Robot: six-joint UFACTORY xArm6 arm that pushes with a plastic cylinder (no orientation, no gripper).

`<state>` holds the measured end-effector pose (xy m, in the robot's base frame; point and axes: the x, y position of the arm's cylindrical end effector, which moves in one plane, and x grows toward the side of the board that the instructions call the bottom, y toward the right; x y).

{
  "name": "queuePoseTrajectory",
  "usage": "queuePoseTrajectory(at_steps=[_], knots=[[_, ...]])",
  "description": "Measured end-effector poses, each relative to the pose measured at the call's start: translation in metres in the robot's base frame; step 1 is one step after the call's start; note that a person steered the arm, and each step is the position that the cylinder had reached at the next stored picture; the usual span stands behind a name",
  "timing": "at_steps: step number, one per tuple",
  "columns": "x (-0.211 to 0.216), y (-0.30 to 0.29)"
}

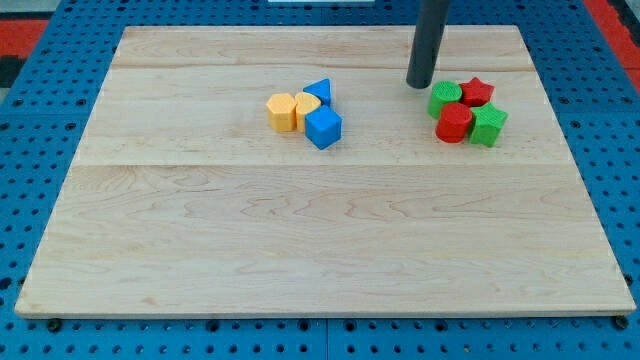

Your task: Adjust the red blocks and green blocks

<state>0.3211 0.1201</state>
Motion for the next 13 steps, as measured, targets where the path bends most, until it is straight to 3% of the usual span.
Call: queuePoseTrajectory(at_steps=[2, 4, 5, 6, 8, 10, 11, 13], knots=[[0.018, 0.005], [0.049, -0.047], [0.082, -0.050], [0.085, -0.022], [0.084, 0.023], [0.082, 0.007], [0.052, -0.022], [0.028, -0.002]])
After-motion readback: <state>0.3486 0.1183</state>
